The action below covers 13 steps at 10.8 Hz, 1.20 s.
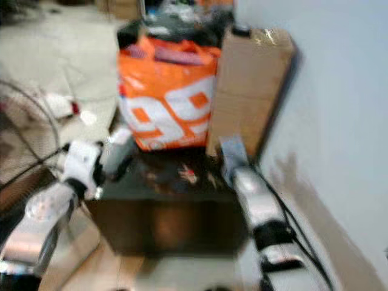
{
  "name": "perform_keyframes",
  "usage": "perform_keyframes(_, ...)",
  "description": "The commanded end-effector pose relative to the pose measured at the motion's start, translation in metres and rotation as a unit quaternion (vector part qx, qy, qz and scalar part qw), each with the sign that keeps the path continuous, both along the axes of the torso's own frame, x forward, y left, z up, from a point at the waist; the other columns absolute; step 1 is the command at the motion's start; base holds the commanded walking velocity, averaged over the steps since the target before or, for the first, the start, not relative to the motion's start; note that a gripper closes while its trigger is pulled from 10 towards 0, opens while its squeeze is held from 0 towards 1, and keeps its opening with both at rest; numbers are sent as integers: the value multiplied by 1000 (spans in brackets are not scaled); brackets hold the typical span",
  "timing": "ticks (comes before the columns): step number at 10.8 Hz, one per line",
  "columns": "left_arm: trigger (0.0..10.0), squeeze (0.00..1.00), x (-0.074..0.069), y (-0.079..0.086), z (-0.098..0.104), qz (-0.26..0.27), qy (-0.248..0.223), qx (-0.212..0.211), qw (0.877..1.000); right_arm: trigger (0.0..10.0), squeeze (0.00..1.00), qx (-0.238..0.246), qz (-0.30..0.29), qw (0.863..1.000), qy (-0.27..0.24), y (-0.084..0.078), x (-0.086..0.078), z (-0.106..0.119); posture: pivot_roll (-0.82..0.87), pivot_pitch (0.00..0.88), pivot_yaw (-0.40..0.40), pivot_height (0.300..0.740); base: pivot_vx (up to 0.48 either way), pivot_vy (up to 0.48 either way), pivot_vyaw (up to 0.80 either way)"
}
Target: Hang keys on a hook
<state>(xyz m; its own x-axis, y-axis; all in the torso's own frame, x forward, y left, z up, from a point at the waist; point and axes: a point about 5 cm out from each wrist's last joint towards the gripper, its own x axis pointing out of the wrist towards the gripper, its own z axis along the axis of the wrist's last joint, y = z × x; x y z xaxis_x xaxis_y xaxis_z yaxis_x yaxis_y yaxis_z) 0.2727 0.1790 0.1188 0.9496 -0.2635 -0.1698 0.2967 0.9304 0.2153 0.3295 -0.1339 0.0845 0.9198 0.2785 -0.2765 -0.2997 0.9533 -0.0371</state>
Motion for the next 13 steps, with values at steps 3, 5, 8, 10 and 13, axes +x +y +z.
perform_keyframes(3, 10000, 0, -5, 6, 14, 41, -36, -23, 998, 10000, 0, 63, -9, 996, -56, -10, -28, 17, 21, 0, -19, 740, 0, 0, 0)
perform_keyframes(5, 10000, 0, -10, 8, 19, 61, -50, -33, 996, 10000, 0, 77, -26, 994, -73, -12, -51, 26, 4, 0, -2, 740, 264, 0, 0)
perform_keyframes(8, 10000, 0, -13, 7, 22, 62, -52, -33, 996, 10000, 0, 78, -22, 994, -71, -5, -52, 28, 16, 0, -4, 740, 337, 0, 0)
perform_keyframes(10, 10000, 0, -15, 7, 22, 66, -52, -31, 996, 10000, 0, 74, -17, 995, -67, -3, -52, 28, 30, 0, -16, 740, 349, 0, 0)
perform_keyframes(13, 10000, 0, -17, 8, 22, 71, -49, -29, 996, 10000, 0, 61, -6, 996, -62, -1, -51, 26, 32, 0, -16, 740, 352, 0, -267)
